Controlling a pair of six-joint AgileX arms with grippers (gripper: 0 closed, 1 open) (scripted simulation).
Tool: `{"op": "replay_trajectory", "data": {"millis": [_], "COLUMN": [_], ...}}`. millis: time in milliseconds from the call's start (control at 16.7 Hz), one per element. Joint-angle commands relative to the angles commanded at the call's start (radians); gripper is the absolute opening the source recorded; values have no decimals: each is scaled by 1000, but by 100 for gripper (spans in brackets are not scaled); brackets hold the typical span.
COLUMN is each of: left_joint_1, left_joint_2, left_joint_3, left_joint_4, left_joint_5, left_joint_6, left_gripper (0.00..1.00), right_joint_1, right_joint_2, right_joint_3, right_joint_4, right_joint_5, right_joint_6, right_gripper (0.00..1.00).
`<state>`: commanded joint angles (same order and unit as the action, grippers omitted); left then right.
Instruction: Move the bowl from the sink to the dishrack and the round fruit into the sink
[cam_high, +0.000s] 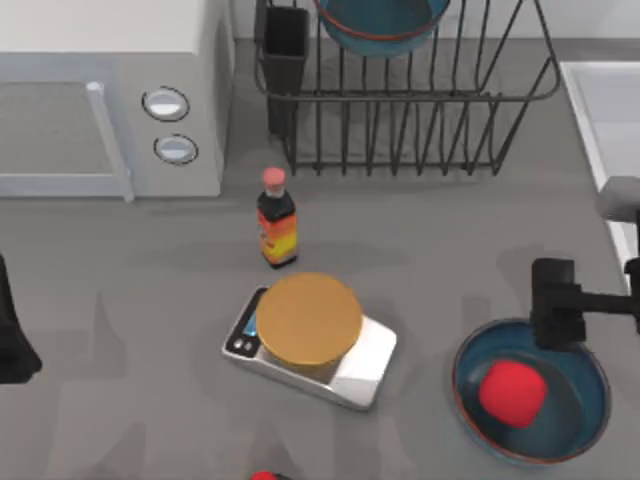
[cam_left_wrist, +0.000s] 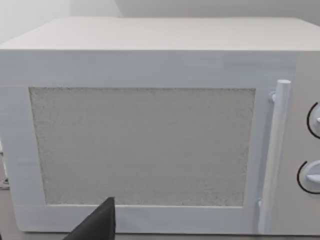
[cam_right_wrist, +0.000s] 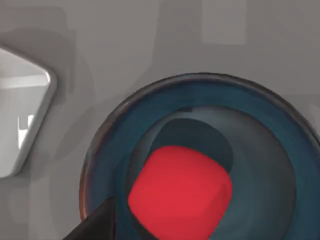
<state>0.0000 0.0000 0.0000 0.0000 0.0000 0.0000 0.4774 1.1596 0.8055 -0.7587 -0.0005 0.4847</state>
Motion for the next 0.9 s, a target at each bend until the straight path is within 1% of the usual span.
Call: {"op": "replay_trajectory", "data": {"millis": [240,420,540,900], "left_joint_1": [0,0,0,0], "left_joint_2": [0,0,0,0], "left_joint_3": [0,0,0,0], "left_joint_4": [0,0,0,0], "left_joint_5": [0,0,0,0], "left_joint_6": [0,0,0,0], "left_gripper": [100,100,100,100], "right_joint_1": [120,178,195,192], "right_joint_2": [304,436,473,474], "right_joint_3": [202,301,330,328], "right_joint_4": [-191,-283,-311,-309], "right_joint_5": [0,0,0,0], "right_joint_6": [122,181,199,199], "right_gripper": [100,100,100,100]}}
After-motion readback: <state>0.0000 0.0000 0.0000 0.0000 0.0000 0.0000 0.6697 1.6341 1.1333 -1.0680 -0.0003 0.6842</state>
